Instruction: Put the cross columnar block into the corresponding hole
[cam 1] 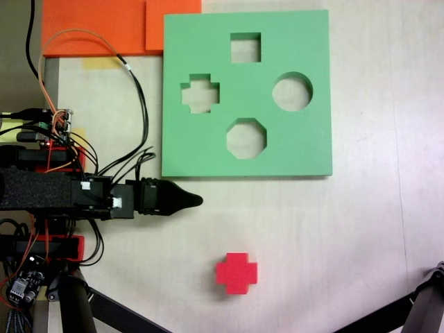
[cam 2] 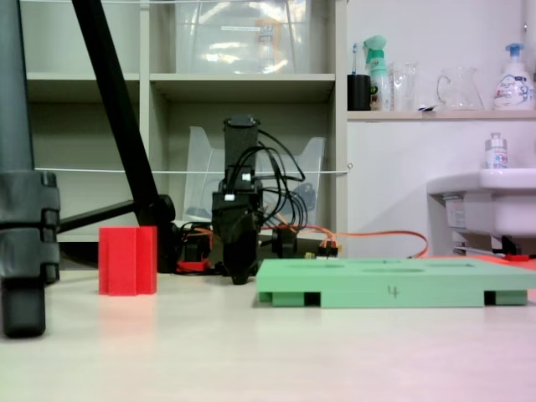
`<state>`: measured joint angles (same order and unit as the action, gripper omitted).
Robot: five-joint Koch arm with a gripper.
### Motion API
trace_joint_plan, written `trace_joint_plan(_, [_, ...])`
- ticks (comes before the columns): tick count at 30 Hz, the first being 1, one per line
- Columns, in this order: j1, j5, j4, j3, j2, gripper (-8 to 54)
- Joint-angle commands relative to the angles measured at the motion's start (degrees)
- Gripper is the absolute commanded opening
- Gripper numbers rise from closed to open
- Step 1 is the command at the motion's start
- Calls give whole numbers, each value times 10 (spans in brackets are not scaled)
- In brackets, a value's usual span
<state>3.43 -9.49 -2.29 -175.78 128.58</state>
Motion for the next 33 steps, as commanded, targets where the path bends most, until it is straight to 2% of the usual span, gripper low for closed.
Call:
trace_joint_plan(1, [10,-9,16,-39,42,346])
trace_joint_plan(11, [5,-19,16,-39,42,345])
trace_joint_plan(12, [1,-50,15,-39,42,346])
trace_joint_plan(16, [-26,-333,-18,-34,42,344])
trace_joint_plan(22, [-140,-550,25,67,43,286])
trace_joint_plan(27, [-220,-618,167,162,42,265])
trace_joint_plan(29, [-233,-646,269,221,39,238])
trace_joint_plan(33, [-236,-652,402,300,33,226])
